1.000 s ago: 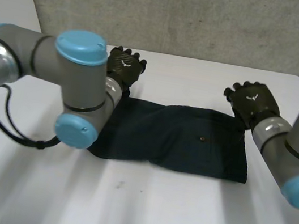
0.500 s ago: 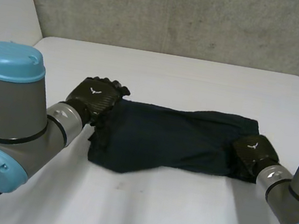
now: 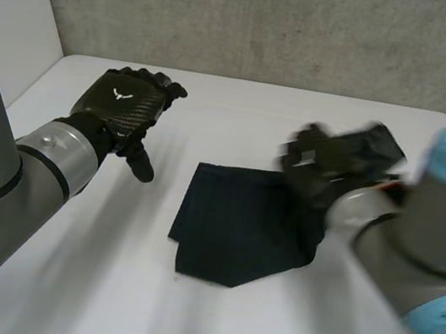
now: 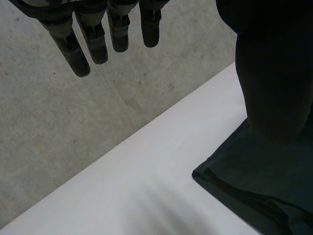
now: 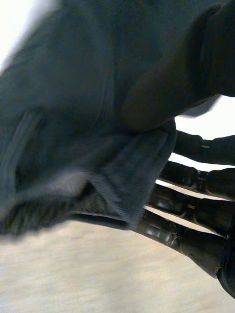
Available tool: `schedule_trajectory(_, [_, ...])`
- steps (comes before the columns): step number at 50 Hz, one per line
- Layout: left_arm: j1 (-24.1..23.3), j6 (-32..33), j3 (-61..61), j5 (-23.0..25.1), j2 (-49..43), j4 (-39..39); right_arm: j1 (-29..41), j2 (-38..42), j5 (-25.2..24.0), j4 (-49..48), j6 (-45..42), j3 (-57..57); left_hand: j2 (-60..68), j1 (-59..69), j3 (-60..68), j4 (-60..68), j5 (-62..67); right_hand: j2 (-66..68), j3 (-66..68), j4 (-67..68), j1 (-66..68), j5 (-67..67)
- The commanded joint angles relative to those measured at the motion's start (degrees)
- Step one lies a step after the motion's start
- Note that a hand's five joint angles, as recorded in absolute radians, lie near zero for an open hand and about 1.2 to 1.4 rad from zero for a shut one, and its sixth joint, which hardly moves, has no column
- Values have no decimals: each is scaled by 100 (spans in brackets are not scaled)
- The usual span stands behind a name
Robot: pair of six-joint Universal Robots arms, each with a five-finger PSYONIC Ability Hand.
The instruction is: Fold the shorts.
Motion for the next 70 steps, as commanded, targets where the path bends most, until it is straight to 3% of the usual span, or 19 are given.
schedule_trajectory(1, [20, -46, 76, -42, -15, 244, 879, 785, -916, -30, -304, -106, -27, 31, -77, -43, -147, 1063, 1037, 947, 2108, 1301])
schedule_trajectory(3, [29, -99, 102, -42, -24, 297, 879, 803, -1092, -38, -260, -36, -27, 31, -77, -43, -147, -746, -771, -862, 299, -507])
schedule_trajectory(4, [46, -160, 146, -42, -24, 332, 879, 777, -1214, -56, -173, 26, -27, 31, -77, -43, -147, -3254, -3279, -3370, -2209, -3015])
schedule_trajectory(7, [46, -309, 347, -42, -41, 350, 844, 681, -1225, -152, 369, 44, -27, 31, -77, -43, -147, -5710, -5735, -5826, -4665, -5471])
schedule_trajectory(9, [46, -354, 489, -42, -111, 350, 730, 532, -1233, -170, 906, 35, -10, 47, -61, -26, -130, -5710, -5735, -5826, -4665, -5471])
schedule_trajectory(13, [12, -406, 988, -68, -400, 350, 72, -240, -1225, -293, 3239, 105, -10, 47, -61, -26, -130, -5710, -5735, -5826, -4665, -5471])
schedule_trajectory(16, [-103, -450, 1323, -68, -664, 315, -175, -497, -1084, -355, 4307, 106, -27, 31, -77, -43, -147, -5710, -5735, -5826, -4665, -5471])
schedule_trajectory(17, [-207, -503, 1524, -59, -813, 306, -298, -602, -910, -329, 4885, 53, 7, 64, -44, -9, -113, -5710, -5735, -5826, -4665, -5471])
schedule_trajectory(21, [-611, -626, 2052, -33, -1340, 297, -684, -752, -321, -259, 5679, 9, 24, 81, -27, 8, -96, -5710, -5735, -5826, -4665, -5471])
schedule_trajectory(27, [-999, -653, 2808, -24, -2316, 17, -818, -463, 190, 137, 5585, -439, 57, 115, 7, 41, -63, -5710, -5735, -5826, -4665, -5471])
schedule_trajectory(31, [-1061, -670, 3388, -68, -3125, -431, -800, 319, 287, 506, 5576, -1036, 108, 165, 57, 92, -12, -5710, -5735, -5826, -4665, -5471])
schedule_trajectory(35, [-1070, -662, 3889, -497, -3845, -1107, -791, 1091, 278, 945, 5576, -1563, 142, 199, 91, 126, 21, -5710, -5735, -5826, -4665, -5471])
schedule_trajectory(41, [-1017, -627, 3961, -1131, -4172, -1574, -774, 1988, 279, 1130, 5410, -2056, 142, 199, 91, 126, 21, -5710, -5735, -5826, -4665, -5471])
schedule_trajectory(50, [-1026, -618, 3715, -1140, -4146, -1847, -730, 2359, 463, 1227, 4513, -2162, 209, 266, 158, 193, 89, -5710, -5735, -5826, -4665, -5471])
schedule_trajectory(54, [-1044, -618, 3732, -1131, -4032, -1874, -546, 2245, 612, 1236, 4258, -2162, 192, 249, 141, 176, 72, -5710, -5735, -5826, -4665, -5471])
schedule_trajectory(61, [-1044, -626, 3706, -1026, -3040, -1891, -519, 1218, 621, 1140, 4389, -1925, 108, 165, 57, 92, -12, -5710, -5735, -5826, -4665, -5471])
schedule_trajectory(64, [-991, -662, 3592, -964, -2328, -1900, -545, 603, 796, 833, 4854, -1767, 41, 98, -10, 25, -80, -5710, -5735, -5826, -4665, -5471])
schedule_trajectory(70, [-298, -697, 2732, -938, -405, -1804, -650, -874, 1543, 463, 5830, -1424, -77, -19, -127, -93, -197, -5710, -5735, -5826, -4665, -5471])
